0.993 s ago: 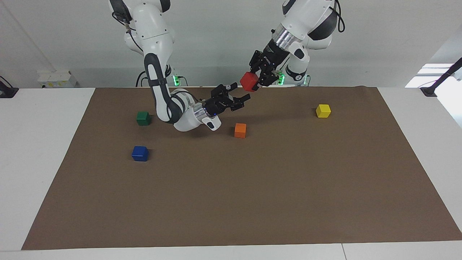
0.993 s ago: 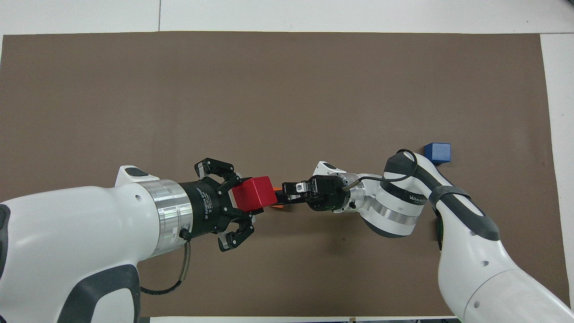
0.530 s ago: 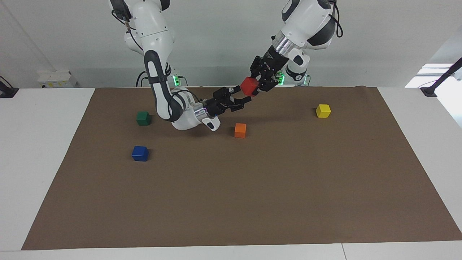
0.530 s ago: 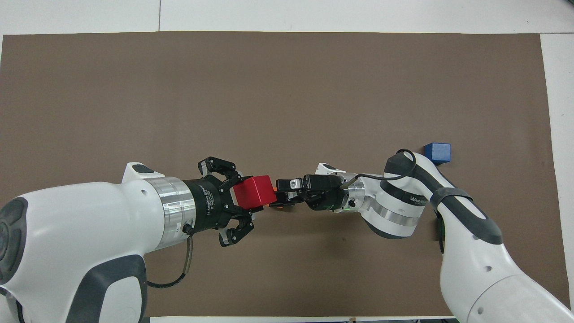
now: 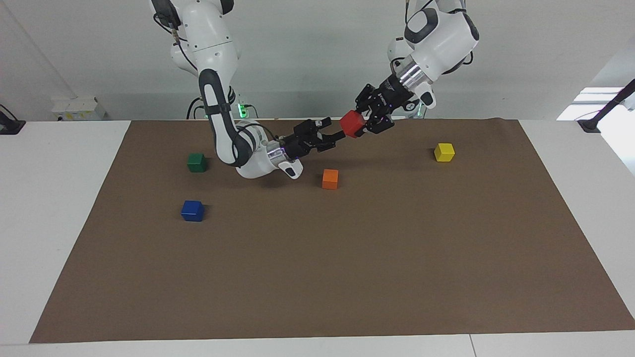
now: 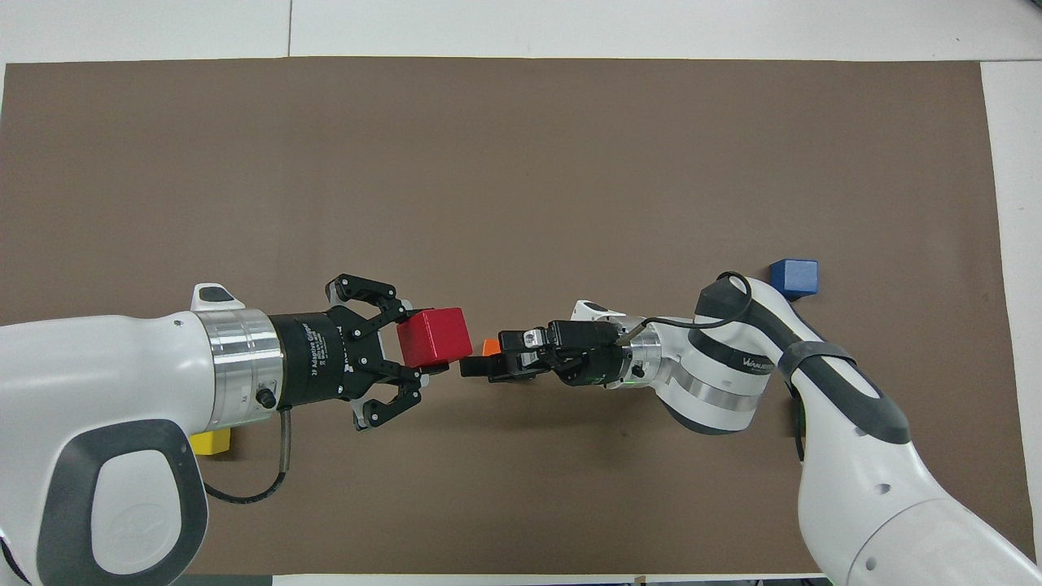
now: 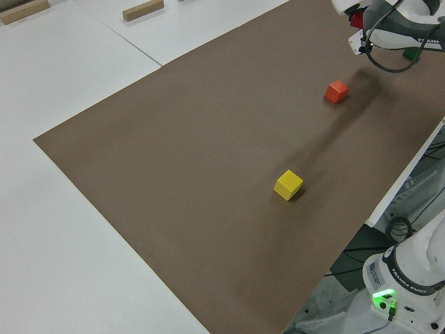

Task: Transfer red block to right arm and stack on blue block
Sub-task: 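Close the right gripper on the red cube held by the left gripper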

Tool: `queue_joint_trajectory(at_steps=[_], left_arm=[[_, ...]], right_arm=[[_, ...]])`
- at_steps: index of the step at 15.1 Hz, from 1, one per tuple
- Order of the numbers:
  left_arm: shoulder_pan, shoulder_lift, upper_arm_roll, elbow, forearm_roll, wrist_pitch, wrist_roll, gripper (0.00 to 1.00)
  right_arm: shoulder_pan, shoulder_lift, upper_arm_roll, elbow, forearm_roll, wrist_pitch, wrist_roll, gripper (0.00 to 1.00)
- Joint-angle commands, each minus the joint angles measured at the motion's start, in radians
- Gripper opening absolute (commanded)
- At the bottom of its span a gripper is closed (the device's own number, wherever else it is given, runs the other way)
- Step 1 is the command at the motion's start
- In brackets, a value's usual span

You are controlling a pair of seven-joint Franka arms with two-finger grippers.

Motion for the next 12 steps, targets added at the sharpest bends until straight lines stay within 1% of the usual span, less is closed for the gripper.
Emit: queue_joint_trajectory(at_steps=[1, 2, 4, 7, 9, 12], left_arm=[[0.005, -0.063, 0.015, -0.063, -0.066, -0.005, 0.036, 0.0], [0.002, -0.068, 0.043, -0.069, -0.074, -0.027, 0.039, 0.0], [-0.004, -0.079, 0.046, -0.083, -0.12, -0.016, 0.041, 0.0], [-0.01, -0.082, 0.045, -0.086, -0.128, -0.016, 0.041, 0.0], [-0.034, -0.097, 0.045, -0.11, -0.144, 0.004, 0.041, 0.0], [-0.037, -0.122, 0.043, -0.158, -0.163, 0.048, 0.041, 0.0]], right_arm=[[-0.003, -0.027, 0.003, -0.015, -0.014, 0.019, 0.022, 1.0], [-0.003, -0.028, 0.003, -0.015, -0.014, 0.023, 0.024, 1.0], [-0.001, -0.048, 0.003, -0.015, -0.014, 0.059, 0.033, 1.0], [0.005, -0.06, 0.003, -0.01, -0.014, 0.138, 0.038, 1.0], [0.008, -0.077, 0.003, -0.009, -0.019, 0.181, 0.05, 1.0], [0.008, -0.079, 0.005, -0.007, -0.019, 0.182, 0.056, 1.0]])
